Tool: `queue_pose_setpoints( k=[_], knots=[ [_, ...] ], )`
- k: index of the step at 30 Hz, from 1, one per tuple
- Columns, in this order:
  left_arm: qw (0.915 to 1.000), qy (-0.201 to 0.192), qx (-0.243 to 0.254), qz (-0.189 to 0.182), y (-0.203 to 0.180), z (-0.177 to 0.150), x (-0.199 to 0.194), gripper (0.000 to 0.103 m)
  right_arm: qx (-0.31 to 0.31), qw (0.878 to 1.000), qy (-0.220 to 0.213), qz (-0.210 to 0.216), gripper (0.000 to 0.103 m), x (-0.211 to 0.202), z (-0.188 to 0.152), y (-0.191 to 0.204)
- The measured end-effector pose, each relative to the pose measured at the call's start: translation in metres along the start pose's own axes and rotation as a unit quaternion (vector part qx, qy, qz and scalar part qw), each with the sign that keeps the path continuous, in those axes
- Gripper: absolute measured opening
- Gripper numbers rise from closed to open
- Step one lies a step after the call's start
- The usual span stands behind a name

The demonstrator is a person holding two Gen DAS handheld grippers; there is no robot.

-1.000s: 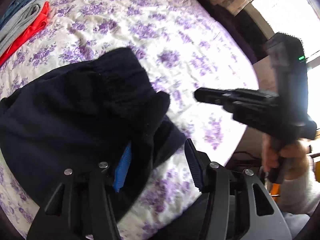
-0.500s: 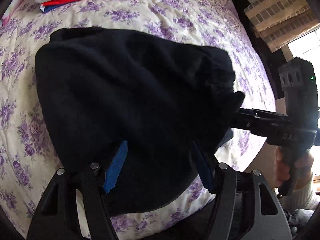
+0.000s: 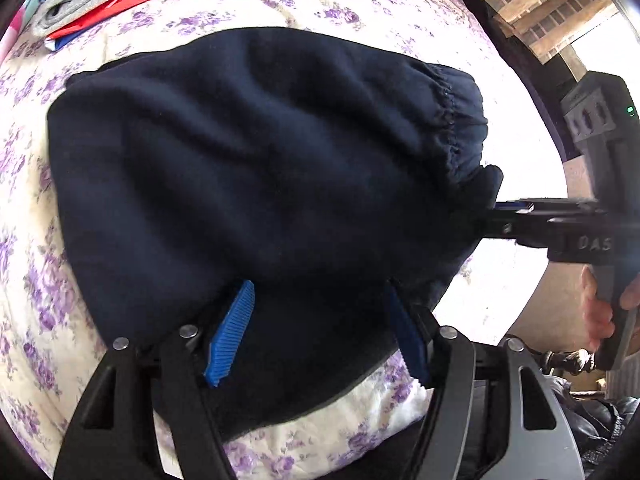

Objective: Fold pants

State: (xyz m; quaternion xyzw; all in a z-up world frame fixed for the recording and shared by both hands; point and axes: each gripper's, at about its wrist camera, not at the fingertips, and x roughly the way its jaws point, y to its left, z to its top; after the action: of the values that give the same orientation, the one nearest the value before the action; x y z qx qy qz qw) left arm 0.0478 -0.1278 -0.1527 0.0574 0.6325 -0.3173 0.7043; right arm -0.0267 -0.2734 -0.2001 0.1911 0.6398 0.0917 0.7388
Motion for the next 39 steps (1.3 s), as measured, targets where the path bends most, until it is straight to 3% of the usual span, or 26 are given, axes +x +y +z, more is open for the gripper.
queue_pose_setpoints(
  k=[3,6,7,9,13,14,16,19,20,22,25,28,29,30,32,33,35,36,38,39],
  knots=[
    [0.9995,-0.027,-0.018,-0.004,0.008,-0.015,-0.027,0.063,-0.082,0.994,-0.034,-0.070,0.047,-0.033,0.011,0.033],
    [0.9972,-0.051,-0.051,-0.017,0.024,-0.031,-0.050,0.063,-0.189,0.963,-0.083,-0.175,0.056,-0.054,0.033,0.083],
    [0.9965,-0.054,-0.061,-0.019,0.029,-0.036,-0.052,0.063,-0.218,0.952,-0.103,-0.191,0.058,-0.057,0.041,0.100],
    [0.9962,-0.048,-0.070,-0.019,0.033,-0.041,-0.048,0.063,-0.270,0.942,-0.130,-0.155,0.058,-0.054,0.059,0.138],
    [0.9961,-0.030,-0.076,-0.033,0.034,-0.045,-0.035,0.062,-0.373,0.923,-0.086,-0.027,0.055,0.004,0.094,0.208],
    [0.9962,-0.032,-0.074,-0.033,0.036,-0.045,-0.034,0.062,-0.388,0.919,-0.065,-0.011,0.045,0.025,0.102,0.223],
    [0.9965,-0.033,-0.069,-0.033,0.032,-0.044,-0.032,0.062,-0.416,0.908,-0.029,-0.030,0.037,0.063,0.115,0.243],
    [0.9966,-0.030,-0.071,-0.031,0.034,-0.039,-0.025,0.062,-0.438,0.897,0.024,-0.061,0.035,0.103,0.122,0.258],
    [0.9966,-0.029,-0.071,-0.031,0.031,-0.036,-0.020,0.062,-0.437,0.895,0.036,-0.074,0.008,0.112,0.123,0.256],
    [0.9968,-0.022,-0.071,-0.029,0.033,-0.034,-0.012,0.062,-0.420,0.901,0.050,-0.096,0.004,0.123,0.127,0.248],
    [0.9985,-0.017,-0.052,-0.004,0.025,-0.038,-0.003,0.062,-0.384,0.917,0.029,-0.101,0.004,0.116,0.132,0.249],
    [0.9993,-0.011,-0.030,0.020,0.013,-0.037,0.004,0.064,-0.366,0.922,0.047,-0.117,0.004,0.146,0.130,0.239],
    [0.9993,-0.009,-0.030,0.020,0.013,-0.035,0.007,0.066,-0.364,0.923,0.056,-0.115,0.006,0.159,0.129,0.234],
    [0.9993,-0.009,-0.032,0.016,0.015,-0.033,0.008,0.067,-0.371,0.922,0.036,-0.103,0.008,0.157,0.127,0.234],
    [0.9992,-0.008,-0.040,0.001,0.019,-0.030,0.006,0.067,-0.377,0.920,0.041,-0.100,0.010,0.150,0.124,0.235],
    [0.9989,-0.008,-0.045,-0.006,0.022,-0.030,0.000,0.067,-0.367,0.925,0.045,-0.090,0.013,0.140,0.125,0.233],
    [0.9980,-0.021,-0.059,-0.011,0.032,-0.030,-0.018,0.067,-0.346,0.935,0.023,-0.078,0.038,0.104,0.127,0.227],
    [0.9966,-0.037,-0.071,-0.018,0.039,-0.030,-0.031,0.067,-0.338,0.938,-0.007,-0.071,0.045,0.078,0.127,0.221],
    [0.9913,-0.070,-0.105,-0.037,0.060,-0.030,-0.055,0.069,-0.315,0.945,-0.069,-0.061,0.076,0.025,0.120,0.201],
    [0.9883,-0.081,-0.123,-0.039,0.071,-0.029,-0.063,0.074,-0.297,0.948,-0.091,-0.063,0.081,0.004,0.118,0.186]
  ],
)
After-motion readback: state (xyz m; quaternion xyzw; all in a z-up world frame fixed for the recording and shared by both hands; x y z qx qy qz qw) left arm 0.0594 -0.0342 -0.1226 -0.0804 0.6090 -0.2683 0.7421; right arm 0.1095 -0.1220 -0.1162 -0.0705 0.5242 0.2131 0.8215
